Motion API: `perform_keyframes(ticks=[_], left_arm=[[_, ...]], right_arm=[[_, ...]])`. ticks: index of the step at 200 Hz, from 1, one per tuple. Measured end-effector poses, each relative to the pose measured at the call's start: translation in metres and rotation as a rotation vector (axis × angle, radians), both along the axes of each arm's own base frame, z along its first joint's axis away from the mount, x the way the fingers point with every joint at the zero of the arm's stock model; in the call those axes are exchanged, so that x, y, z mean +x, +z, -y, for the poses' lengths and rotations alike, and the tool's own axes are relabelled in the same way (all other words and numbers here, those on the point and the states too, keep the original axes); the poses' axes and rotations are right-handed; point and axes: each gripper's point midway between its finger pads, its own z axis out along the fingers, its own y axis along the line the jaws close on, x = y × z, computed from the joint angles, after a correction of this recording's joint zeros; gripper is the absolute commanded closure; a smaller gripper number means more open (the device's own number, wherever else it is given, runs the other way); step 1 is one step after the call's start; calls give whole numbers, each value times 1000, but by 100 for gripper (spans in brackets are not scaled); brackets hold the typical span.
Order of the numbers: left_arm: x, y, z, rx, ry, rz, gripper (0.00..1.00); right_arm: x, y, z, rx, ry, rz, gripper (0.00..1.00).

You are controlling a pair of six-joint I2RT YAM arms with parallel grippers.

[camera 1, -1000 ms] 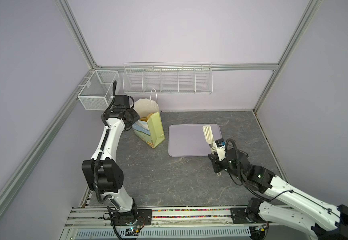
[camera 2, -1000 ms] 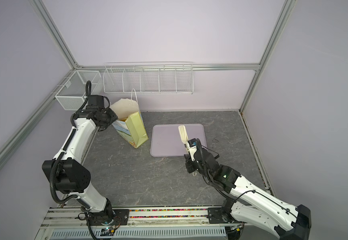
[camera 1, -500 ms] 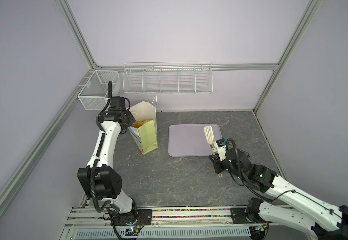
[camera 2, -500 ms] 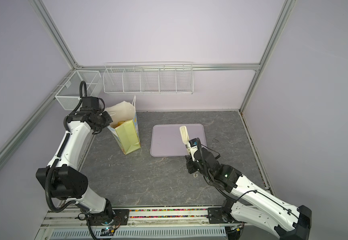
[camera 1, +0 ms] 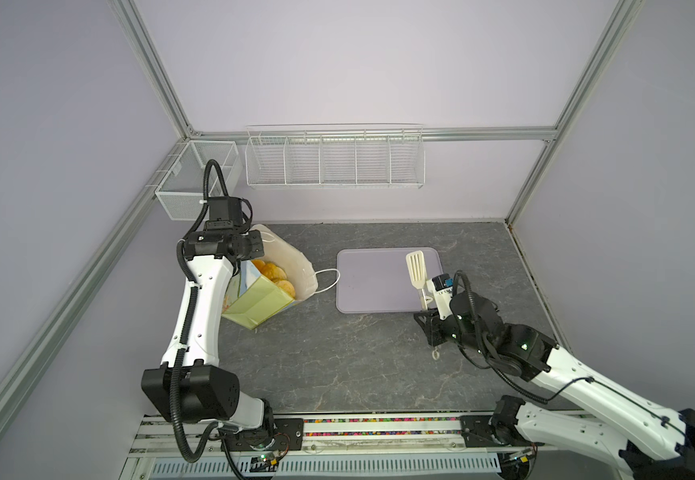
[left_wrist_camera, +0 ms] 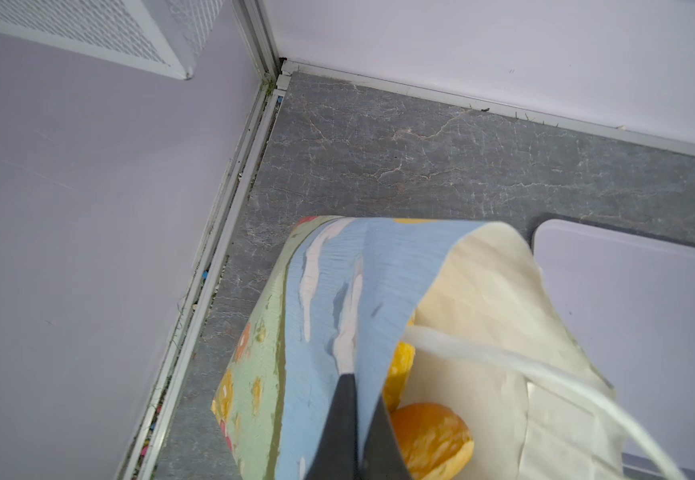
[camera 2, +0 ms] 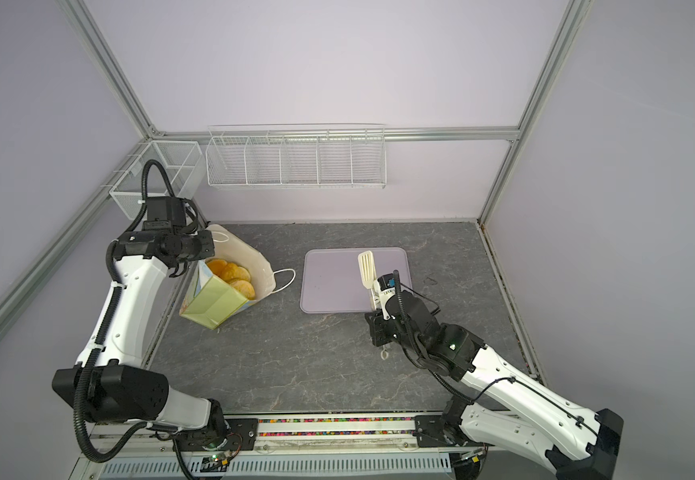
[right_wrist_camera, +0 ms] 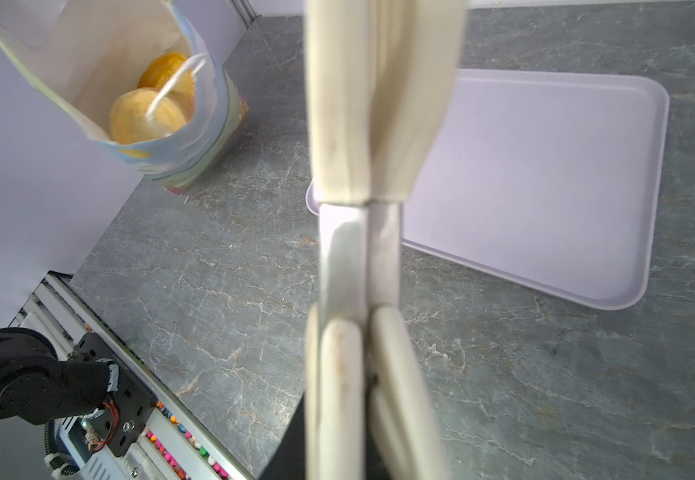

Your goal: Take the fake bread out of the paper bag

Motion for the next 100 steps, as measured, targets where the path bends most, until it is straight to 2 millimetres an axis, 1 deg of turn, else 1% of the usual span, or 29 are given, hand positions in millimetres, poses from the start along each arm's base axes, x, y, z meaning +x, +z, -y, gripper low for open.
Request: perform_keyframes(ticks=[20,31,46,77,100], left_arm=[[-8,1,15,86,-74,-2,100],[-13,-2,29,131,-129,-10,100],[-17,-11,50,177,-202,-35,100],[-24,-23,73,253,-285,-60,100],[-30,-32,88,297,-337,-71,100]], right_arm=[[-1,-5,-3,-2,10,-17,85],[-2,-10,-3,-5,11,-27,85],[-4,-20,-2,-15,11,-50,85],[-10,-37,0,-34,15,-84,85],[-11,-43,1,-44,14,-96,85]])
